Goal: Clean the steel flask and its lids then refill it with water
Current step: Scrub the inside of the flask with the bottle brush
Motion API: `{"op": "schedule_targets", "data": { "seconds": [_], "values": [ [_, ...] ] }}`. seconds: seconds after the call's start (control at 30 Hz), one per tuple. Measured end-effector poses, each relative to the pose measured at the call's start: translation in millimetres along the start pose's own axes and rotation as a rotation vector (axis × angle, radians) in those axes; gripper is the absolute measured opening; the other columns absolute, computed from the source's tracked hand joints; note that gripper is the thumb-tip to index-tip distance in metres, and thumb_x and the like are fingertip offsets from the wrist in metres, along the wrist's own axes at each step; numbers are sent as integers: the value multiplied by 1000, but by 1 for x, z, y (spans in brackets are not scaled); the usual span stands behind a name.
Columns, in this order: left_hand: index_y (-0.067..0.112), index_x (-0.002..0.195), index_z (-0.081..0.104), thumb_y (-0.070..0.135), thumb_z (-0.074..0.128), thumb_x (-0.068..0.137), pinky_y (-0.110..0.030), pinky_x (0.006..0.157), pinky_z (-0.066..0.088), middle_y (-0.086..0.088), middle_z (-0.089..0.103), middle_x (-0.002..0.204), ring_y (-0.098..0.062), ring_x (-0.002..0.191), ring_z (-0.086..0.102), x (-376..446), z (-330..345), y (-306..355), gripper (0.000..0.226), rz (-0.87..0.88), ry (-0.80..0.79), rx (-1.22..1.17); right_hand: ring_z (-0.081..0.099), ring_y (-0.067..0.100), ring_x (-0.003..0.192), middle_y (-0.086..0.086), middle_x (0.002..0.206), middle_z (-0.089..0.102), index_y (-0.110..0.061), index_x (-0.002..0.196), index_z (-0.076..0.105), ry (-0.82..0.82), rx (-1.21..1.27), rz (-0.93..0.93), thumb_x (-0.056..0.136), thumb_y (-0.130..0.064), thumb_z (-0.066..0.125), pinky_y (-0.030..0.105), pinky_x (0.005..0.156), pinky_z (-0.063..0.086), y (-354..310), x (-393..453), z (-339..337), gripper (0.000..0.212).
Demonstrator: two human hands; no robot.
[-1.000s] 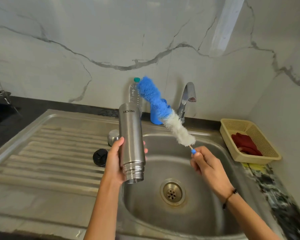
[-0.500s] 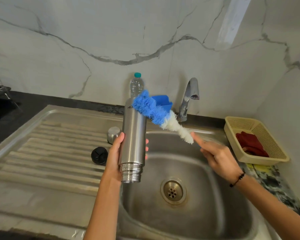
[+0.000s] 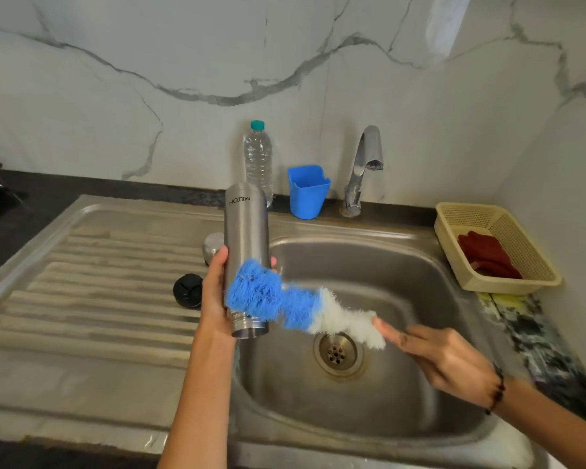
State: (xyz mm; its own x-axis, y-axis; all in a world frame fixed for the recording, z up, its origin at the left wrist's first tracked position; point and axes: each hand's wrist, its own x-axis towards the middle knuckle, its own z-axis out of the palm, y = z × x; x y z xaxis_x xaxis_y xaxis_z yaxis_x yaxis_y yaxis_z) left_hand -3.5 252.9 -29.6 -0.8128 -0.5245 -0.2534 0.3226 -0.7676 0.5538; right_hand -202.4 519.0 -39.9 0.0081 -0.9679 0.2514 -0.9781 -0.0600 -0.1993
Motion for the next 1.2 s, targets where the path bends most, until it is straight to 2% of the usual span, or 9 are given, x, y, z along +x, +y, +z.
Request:
{"op": "schedule_targets", "data": {
  "seconds": [0.1, 0.33, 0.43, 0.57, 0.67, 0.83, 0.97, 1.07, 1.2],
  "values": [
    [4, 127, 53, 49, 91, 45, -39, 63, 59, -19, 67, 98, -28, 74, 68, 4, 1, -2, 101, 20, -1, 31, 45, 11, 46, -2, 65, 51, -32, 149, 13, 53, -29, 33, 85, -10, 37, 25, 42, 45, 8, 20, -10, 71],
    [-5, 126, 54, 50, 86, 54, -35, 60, 58, -27, 63, 104, -31, 75, 66, 3, 12, -4, 97, -56, -87, 171, 53, 27, 49, 8, 64, 58, -44, 146, 3, 250, -180, 168, 84, -15, 27, 41, 41, 48, 41, 77, -34, 72],
    [-4, 129, 51, 51, 82, 61, -35, 60, 58, -26, 63, 104, -30, 76, 66, 1, 13, -4, 93, -49, -74, 143, 53, 24, 48, 6, 65, 58, -37, 148, 7, 229, -163, 120, 84, -13, 29, 38, 41, 49, 34, 72, -34, 72],
    [3, 133, 50, 50, 61, 84, -38, 64, 58, -21, 67, 104, -29, 76, 68, 0, 10, -3, 68, -6, 69, 87, 45, 14, 46, -2, 67, 49, -30, 150, 14, 80, -124, -2, 81, -4, 44, 29, 40, 45, 16, 29, -24, 79],
    [3, 124, 57, 50, 62, 76, -41, 74, 58, -19, 70, 103, -29, 81, 70, -3, 11, -4, 68, -27, 158, 107, 38, 11, 41, -4, 64, 46, -23, 147, 20, 35, -140, -33, 80, -5, 36, 20, 41, 34, 4, 3, -26, 72],
    [5, 109, 61, 45, 58, 82, -33, 57, 57, -17, 71, 90, -27, 69, 68, -5, 27, -10, 49, -50, 109, 140, 38, 10, 40, -4, 62, 46, -27, 149, 17, 25, -183, 23, 79, -9, 34, 18, 40, 29, 10, 7, -42, 74],
    [5, 121, 53, 42, 58, 82, -35, 54, 58, -23, 67, 91, -29, 68, 68, -7, 32, -13, 54, -67, 27, 189, 38, 15, 38, 0, 59, 45, -30, 148, 16, 116, -215, 187, 81, -11, 27, 23, 33, 29, 19, 35, -45, 70],
    [-1, 118, 54, 44, 56, 82, -35, 53, 58, -27, 65, 87, -31, 66, 68, -10, 35, -14, 57, -71, -8, 167, 34, 14, 39, 0, 57, 45, -23, 142, 29, 189, -233, 221, 80, -11, 28, 13, 36, 16, 20, 54, -54, 63],
    [-4, 120, 56, 43, 52, 83, -37, 60, 58, -36, 62, 100, -36, 73, 69, -9, 34, -11, 60, -62, -14, 88, 34, 7, 47, -11, 64, 40, -17, 136, 39, 280, -180, 181, 81, -10, 33, 17, 41, 29, 17, 58, -61, 55]
  ]
}}
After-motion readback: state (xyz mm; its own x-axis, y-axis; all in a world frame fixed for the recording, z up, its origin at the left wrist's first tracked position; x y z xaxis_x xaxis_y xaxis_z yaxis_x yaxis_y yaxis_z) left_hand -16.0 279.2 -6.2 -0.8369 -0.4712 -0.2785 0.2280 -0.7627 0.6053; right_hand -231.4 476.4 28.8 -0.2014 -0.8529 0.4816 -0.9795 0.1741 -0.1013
